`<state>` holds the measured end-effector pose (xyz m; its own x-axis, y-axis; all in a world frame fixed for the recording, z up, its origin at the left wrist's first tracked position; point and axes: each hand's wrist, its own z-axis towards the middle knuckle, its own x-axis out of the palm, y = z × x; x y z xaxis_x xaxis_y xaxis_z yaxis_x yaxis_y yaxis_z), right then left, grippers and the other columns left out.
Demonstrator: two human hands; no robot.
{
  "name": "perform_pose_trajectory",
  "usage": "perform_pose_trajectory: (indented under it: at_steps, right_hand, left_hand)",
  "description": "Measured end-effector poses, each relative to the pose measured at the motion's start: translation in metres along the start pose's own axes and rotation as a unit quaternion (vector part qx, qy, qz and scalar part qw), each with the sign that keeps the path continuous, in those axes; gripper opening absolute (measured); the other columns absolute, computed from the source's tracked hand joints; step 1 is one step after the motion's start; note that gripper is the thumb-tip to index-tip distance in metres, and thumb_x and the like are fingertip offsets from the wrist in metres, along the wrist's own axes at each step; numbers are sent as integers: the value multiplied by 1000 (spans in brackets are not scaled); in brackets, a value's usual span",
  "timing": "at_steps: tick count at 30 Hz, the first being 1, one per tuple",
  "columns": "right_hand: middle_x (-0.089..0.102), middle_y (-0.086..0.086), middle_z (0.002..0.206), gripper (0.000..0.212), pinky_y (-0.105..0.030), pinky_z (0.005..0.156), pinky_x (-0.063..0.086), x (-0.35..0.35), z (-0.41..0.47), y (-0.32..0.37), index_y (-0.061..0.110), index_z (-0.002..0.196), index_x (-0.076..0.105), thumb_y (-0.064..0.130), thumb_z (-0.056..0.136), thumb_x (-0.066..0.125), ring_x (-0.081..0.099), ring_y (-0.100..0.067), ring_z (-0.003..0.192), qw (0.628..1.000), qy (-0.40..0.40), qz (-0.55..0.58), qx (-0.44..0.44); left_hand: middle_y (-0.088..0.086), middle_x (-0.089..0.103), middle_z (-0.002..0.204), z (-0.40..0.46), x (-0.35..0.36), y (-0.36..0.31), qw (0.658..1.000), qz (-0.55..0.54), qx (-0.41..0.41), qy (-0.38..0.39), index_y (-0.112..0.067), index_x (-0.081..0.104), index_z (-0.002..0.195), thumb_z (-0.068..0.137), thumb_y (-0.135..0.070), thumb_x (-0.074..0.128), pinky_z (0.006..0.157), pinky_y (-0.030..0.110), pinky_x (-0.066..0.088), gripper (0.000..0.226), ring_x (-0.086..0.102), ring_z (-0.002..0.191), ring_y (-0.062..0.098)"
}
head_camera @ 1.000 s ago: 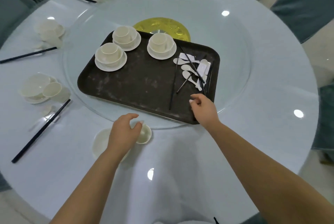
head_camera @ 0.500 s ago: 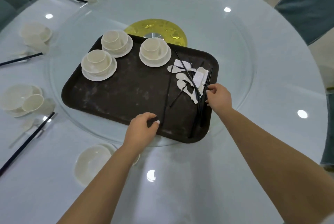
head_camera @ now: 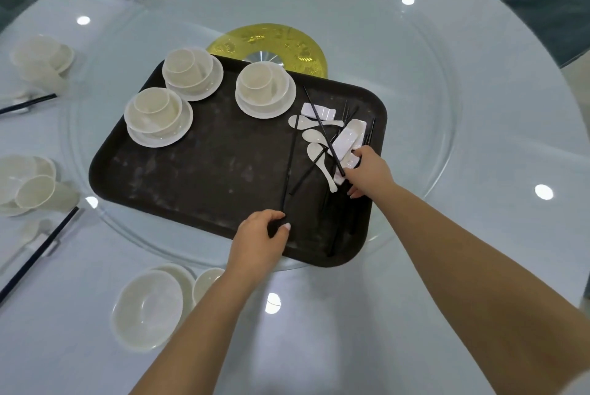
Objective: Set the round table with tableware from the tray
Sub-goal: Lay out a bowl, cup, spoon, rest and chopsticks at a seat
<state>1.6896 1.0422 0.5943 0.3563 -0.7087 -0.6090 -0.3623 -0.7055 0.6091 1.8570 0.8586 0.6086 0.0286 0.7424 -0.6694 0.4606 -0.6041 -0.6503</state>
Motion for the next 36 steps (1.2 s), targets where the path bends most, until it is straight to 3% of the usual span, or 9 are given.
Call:
perform_pose_trajectory:
  at_steps: [6,10,12,16,21,25,29,33,36]
  right_hand:
    - [64,-11,63,38,-17,33,41,2,2,-1,3,96,54,37,86,68,60,-14,34,999,14,-43,13]
    - [58,-4,44,39,-17,37,39,6,-2,0,13,68,46,40,88,65,60,-14,35,995,15,-96,0]
    - [61,-6,55,39,-19,38,40,9,-5,0,13,74,45,44,88,63,61,-16,38,993,13,-117,-13]
    - [62,-7,85,45,-21,38,46,11,-15,-7,18,105,42,48,84,69,64,-18,47,996,36,-75,-40]
    - [61,-7,102,57,-21,41,50,8,-18,-13,21,129,44,30,82,75,66,-21,51,994,55,-51,-80]
    - [60,-8,87,42,-24,41,51,11,-18,-14,19,114,47,20,83,75,66,-23,50,990,60,-86,-89]
    - [62,-8,79,31,-24,39,46,11,-22,-13,17,95,49,27,83,75,63,-19,45,987,54,-131,-79]
    - [56,-1,81,34,-30,59,40,18,-36,-18,17,87,46,46,84,63,56,-23,72,934,-19,-323,-153]
    - [43,4,69,35,-30,60,36,25,-49,-21,16,85,40,46,86,58,48,-24,70,912,-40,-370,-173]
  left_hand:
    - [-9,58,118,-6,3,2,1000,3,-9,-2,-24,61,123,94,-32,58,82,16,39,30,52,100,4]
    - [-10,57,117,-10,2,3,1000,-3,-8,-6,-24,61,123,94,-32,58,81,16,39,30,52,100,4]
    - [-10,58,116,-13,1,3,1000,-3,-9,-7,-24,62,122,94,-33,58,82,17,40,29,53,102,6]
    - [-8,58,117,-17,0,4,1000,-9,-13,-9,-24,61,122,94,-33,58,83,19,42,30,55,103,8]
    - [-8,58,116,-23,0,3,1000,-10,-14,-14,-23,61,123,94,-32,58,79,16,39,30,55,98,6]
    - [-12,54,112,-31,-1,5,999,-18,-22,-24,-24,62,122,94,-32,59,74,11,37,29,54,91,3]
    - [-15,55,107,-40,-3,11,998,-32,-26,-37,-25,63,119,94,-32,58,72,6,34,27,53,92,1]
    - [-13,60,107,-50,-5,15,997,-48,-26,-46,-26,64,116,94,-33,58,72,9,36,24,55,92,0]
    - [-14,61,104,-60,-5,17,997,-63,-24,-45,-28,64,112,93,-34,58,71,7,37,21,55,89,-4]
